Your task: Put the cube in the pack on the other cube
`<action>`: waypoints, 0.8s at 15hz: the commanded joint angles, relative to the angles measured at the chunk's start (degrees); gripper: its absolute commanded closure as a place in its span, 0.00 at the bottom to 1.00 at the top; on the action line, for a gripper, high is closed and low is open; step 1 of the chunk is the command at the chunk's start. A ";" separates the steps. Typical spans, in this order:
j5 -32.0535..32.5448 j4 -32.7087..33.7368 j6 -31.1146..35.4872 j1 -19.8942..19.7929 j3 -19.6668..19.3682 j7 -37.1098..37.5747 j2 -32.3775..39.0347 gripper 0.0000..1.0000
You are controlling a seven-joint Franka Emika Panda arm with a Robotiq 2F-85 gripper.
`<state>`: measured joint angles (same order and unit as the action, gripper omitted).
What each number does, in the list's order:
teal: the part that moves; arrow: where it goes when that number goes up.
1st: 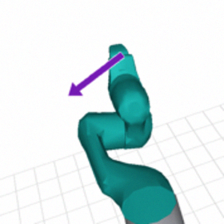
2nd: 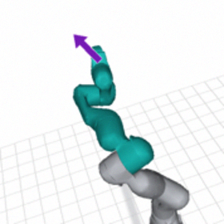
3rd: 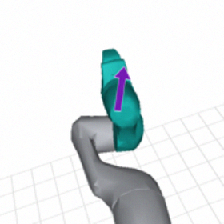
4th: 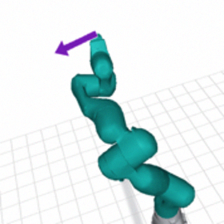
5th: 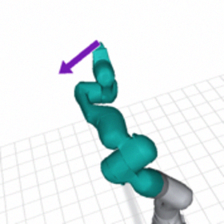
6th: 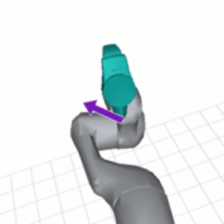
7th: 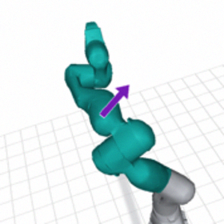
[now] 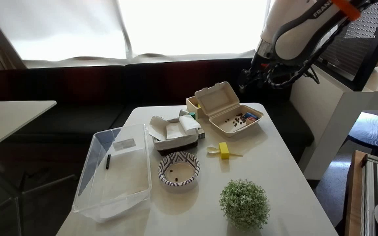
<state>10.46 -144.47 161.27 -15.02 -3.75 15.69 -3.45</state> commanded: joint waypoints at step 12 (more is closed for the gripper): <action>-0.33 9.47 1.36 5.74 -9.52 -1.20 18.39 0.00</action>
<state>11.57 -135.05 162.60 -11.01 -11.63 15.67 14.83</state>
